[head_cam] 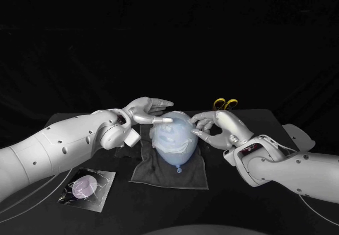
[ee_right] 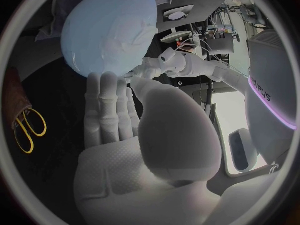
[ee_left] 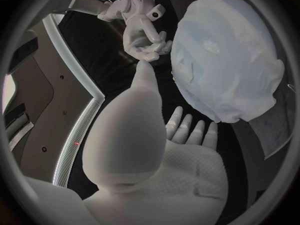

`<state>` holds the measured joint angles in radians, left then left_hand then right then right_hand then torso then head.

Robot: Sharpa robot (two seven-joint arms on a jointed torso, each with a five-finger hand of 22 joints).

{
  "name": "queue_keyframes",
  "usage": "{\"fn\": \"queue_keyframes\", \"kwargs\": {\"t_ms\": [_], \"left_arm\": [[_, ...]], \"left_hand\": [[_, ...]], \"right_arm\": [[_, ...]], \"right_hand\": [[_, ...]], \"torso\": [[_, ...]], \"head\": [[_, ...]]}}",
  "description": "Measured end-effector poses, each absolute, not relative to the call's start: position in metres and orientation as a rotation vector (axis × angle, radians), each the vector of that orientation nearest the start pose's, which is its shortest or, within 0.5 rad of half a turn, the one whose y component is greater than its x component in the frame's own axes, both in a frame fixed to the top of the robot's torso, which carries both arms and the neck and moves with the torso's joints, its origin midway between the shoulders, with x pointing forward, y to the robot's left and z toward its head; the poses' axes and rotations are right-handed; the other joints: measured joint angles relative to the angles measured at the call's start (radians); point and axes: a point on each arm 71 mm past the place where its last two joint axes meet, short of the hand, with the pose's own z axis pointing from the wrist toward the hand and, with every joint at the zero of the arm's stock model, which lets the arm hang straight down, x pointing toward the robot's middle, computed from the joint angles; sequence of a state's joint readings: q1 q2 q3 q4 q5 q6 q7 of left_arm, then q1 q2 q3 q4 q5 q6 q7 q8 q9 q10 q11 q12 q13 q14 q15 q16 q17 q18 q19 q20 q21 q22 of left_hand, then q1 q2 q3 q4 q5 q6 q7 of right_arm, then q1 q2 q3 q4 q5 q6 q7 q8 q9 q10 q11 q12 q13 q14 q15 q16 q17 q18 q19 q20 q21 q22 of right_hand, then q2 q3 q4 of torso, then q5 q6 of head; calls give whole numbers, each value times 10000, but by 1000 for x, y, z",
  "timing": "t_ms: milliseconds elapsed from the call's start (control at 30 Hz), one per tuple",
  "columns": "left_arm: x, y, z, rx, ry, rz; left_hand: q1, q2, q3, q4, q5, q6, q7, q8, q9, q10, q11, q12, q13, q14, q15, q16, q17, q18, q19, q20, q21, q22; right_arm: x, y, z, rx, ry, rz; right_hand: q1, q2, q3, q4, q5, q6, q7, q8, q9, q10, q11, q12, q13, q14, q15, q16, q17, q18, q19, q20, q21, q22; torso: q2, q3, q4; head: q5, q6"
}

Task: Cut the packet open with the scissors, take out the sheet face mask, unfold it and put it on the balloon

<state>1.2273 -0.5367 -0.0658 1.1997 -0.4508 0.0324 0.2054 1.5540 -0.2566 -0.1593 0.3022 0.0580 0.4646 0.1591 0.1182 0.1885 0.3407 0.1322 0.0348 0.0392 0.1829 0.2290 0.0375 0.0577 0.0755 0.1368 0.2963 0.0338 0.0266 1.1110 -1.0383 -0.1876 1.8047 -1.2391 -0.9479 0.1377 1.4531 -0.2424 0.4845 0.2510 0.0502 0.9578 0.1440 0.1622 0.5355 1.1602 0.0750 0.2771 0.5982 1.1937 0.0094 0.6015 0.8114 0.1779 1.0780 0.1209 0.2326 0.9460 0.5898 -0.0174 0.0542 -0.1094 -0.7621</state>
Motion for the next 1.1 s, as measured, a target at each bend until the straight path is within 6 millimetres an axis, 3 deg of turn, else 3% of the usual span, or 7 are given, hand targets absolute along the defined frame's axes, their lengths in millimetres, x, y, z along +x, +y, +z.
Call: {"fn": "queue_keyframes", "kwargs": {"t_ms": [300, 467, 600, 733, 900, 1000, 1100], "left_arm": [[518, 157, -197, -7385, 18575, -16048], [514, 182, -194, -8369, 17965, -16365], [512, 205, -192, -9163, 17257, -16486], [507, 218, -192, -9530, 16734, -16470], [498, 223, -198, -9577, 16368, -16184], [494, 224, -202, -9424, 16284, -15871], [489, 223, -209, -9164, 16277, -15494]], "left_hand": [[-72, 254, 233, -15, 0, 449, 20, 168, 146, 571, 2, 82, 41, 321, 105, 97, 89, 1, 102, -31, 0, 14], [20, 864, 736, -44, -44, 922, 57, 354, 282, 1325, 105, 174, 99, 817, 160, 289, 218, 1, 450, -3, 134, 73], [191, 1165, 1151, -74, -44, 1270, 133, 464, 390, 2097, 237, 227, 138, 1432, 315, 462, 371, 1, 1126, -9, 361, 190], [275, 1249, 1274, -90, -44, 1392, 144, 518, 420, 2425, 324, 227, 140, 1676, 391, 504, 429, -1, 1299, -13, 426, 213], [763, 1643, 1802, -166, -43, 2129, 227, 805, 616, 3505, 717, 346, 205, 2671, 98, 867, 660, -1, 2644, -9, 935, 434], [1046, 1722, 2116, -181, -43, 2730, 319, 1021, 760, 4744, 984, 472, 267, 4099, -93, 1333, 986, 0, 4443, -43, 1633, 726], [1066, 1744, 2222, -182, -43, 2898, 363, 1046, 774, 5128, 1012, 494, 269, 4829, -149, 1567, 1149, -2, 4967, -67, 1855, 792]], "right_arm": [[398, -229, -200, 2350, 12546, 9376], [403, -229, -197, 2746, 12494, 9466], [408, -224, -196, 2990, 12482, 9547], [415, -216, -199, 3162, 12673, 9554], [425, -208, -205, 3317, 13259, 9407], [429, -203, -210, 3317, 13670, 9313], [432, -199, -213, 3200, 14114, 9217]], "right_hand": [[-221, -210, -246, 178, 0, -93, 440, -605, -505, 83, 486, -1725, -2883, -1028, 715, -3084, -1682, -8, -871, 678, -1585, -1710], [-467, -113, -1216, 208, 0, -736, 854, -933, -828, -1185, 1051, -2086, -3782, -2702, 1390, -4528, -2587, -8, -2402, 1180, -1708, -2825], [83, 616, -4149, 371, 60, -2106, 633, -932, -1503, -2343, 1427, -2086, -4749, -3877, 1869, -5310, -3780, -164, -4088, 1632, -1708, -4165], [302, 31, -6265, 491, 145, -4359, 270, -1096, -2584, -4167, 1845, -2215, -5384, -6574, 2311, -5511, -5359, -547, -6514, 1702, -1860, -5929], [272, -439, -7190, 506, 235, -5434, 113, -1163, -3081, -6140, 1994, -2280, -5520, -8210, 2552, -5606, -6175, -728, -7979, 1712, -1925, -6967], [301, -515, -7501, 518, 293, -5827, 76, -1163, -3259, -6848, 1848, -2332, -5553, -8948, 2679, -5667, -6520, -881, -8488, 1724, -1979, -7325], [340, -554, -7645, 498, 288, -6155, 51, -1212, -3402, -7310, 1639, -2371, -5581, -9443, 2717, -5714, -6754, -1019, -8808, 1731, -1979, -7563]], "torso": [[6, -6, 0], [-8, -11, 13], [-18, -16, 22], [-20, -18, 35], [-9, -18, 35], [-1, -22, 25], [6, -21, 19]], "head": [[64, -2], [116, 43], [154, 72], [202, 112], [243, 145], [253, 151], [256, 146]]}}
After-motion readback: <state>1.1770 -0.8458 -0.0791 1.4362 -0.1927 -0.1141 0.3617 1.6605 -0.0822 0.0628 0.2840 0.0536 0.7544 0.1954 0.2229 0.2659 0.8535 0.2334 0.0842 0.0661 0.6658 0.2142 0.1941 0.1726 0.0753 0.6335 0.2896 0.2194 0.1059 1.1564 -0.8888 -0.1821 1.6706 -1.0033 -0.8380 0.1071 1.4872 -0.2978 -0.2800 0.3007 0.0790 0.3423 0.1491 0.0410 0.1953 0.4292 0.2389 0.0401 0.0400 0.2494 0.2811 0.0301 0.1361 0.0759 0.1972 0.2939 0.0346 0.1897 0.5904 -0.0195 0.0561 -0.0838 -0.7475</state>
